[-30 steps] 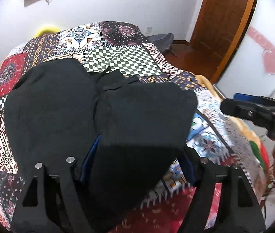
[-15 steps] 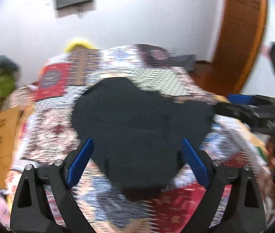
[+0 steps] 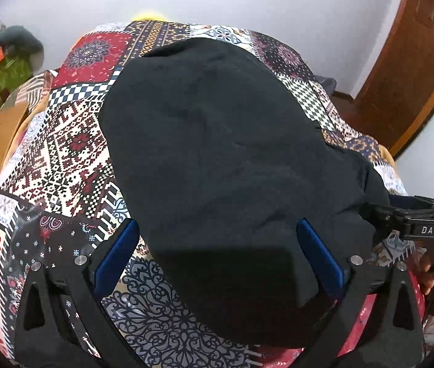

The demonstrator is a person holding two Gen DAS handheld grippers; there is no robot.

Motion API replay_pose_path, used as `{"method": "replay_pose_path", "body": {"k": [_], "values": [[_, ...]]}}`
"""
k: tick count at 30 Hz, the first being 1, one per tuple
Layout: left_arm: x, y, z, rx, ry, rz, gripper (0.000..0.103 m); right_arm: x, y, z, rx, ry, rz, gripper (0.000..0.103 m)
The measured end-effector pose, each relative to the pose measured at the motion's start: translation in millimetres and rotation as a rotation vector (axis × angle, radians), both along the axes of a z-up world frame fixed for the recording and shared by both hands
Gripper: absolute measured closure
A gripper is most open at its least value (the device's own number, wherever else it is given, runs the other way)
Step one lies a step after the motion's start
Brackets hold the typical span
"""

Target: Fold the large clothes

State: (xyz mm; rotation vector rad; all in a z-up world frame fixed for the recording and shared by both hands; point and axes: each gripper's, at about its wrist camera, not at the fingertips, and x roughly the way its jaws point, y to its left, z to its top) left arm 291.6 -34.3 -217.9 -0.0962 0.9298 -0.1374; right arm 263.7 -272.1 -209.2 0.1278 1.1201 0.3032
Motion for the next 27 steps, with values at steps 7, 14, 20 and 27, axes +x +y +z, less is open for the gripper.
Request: {"method": "replay_pose_path", "body": {"k": [7, 14, 20, 27], "values": [[-3, 3, 14, 0.027, -0.007, 0.002, 0.0, 4, -5, 17, 0.022, -0.034, 0.044, 0.012], [11, 33, 4, -0.164, 0.08, 0.052, 0.0, 38, -25, 6, 0.107, 0.056, -0.01, 0.011], [27, 51, -23, -0.396, 0.19, 0.08, 0.0, 69, -28, -31, 0.244, 0.225, 0.006, 0.01], [38, 45, -32, -0.433, 0.201, 0.086, 0.0, 84, -15, -44, 0.283, 0.265, 0.04, 0.008]]}}
